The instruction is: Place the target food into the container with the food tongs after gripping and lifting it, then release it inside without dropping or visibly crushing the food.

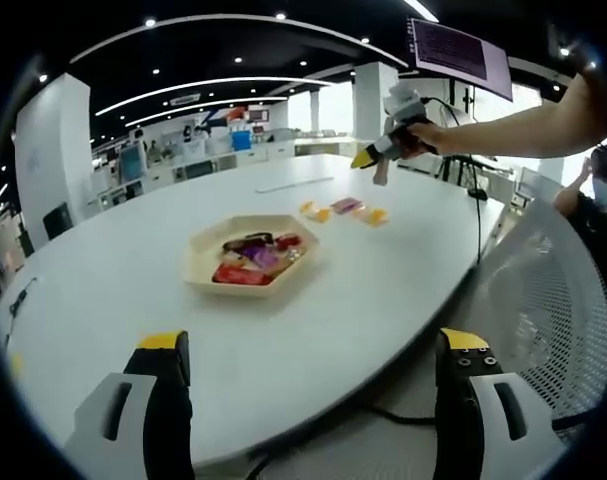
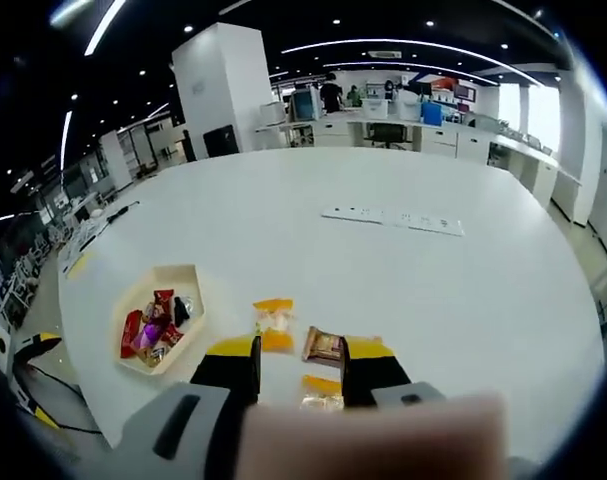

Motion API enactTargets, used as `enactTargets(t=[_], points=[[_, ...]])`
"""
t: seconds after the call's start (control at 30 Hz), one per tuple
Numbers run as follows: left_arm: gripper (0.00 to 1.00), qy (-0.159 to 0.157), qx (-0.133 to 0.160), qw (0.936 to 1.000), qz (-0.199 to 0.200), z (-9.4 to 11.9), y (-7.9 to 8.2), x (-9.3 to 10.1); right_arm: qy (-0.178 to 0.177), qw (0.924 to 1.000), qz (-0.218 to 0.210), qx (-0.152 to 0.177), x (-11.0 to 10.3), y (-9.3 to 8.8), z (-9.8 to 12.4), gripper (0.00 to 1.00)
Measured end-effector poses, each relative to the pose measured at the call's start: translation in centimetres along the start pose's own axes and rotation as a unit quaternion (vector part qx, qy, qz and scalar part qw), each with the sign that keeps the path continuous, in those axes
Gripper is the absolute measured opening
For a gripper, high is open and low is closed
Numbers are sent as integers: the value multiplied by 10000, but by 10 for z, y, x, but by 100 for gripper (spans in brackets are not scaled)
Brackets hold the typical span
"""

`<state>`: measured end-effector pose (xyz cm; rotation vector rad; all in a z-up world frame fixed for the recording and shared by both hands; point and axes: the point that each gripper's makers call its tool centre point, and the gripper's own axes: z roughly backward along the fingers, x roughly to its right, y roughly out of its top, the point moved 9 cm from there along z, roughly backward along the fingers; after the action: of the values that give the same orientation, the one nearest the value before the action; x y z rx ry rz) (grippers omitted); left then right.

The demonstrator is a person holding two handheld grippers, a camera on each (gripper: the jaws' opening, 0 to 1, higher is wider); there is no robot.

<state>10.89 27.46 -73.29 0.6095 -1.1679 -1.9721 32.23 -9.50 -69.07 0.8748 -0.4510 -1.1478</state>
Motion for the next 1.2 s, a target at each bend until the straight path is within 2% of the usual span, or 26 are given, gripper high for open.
enactTargets(t=[0.3, 0.87, 1.13, 1.2], points=[[99, -9, -1, 10000, -15, 0, 0, 0, -76, 9999, -114, -103, 9, -9, -10, 31], [100, -14, 3, 10000, -9, 0, 0, 1, -81, 9994, -191, -282, 10, -22, -35, 32], [100, -14, 3, 10000, -9, 0, 0, 1, -194, 9989, -231, -355, 11, -25, -42, 32], [100, -16, -2, 10000, -8, 0, 0, 1, -340, 9984, -255, -364, 13, -26, -44, 31]])
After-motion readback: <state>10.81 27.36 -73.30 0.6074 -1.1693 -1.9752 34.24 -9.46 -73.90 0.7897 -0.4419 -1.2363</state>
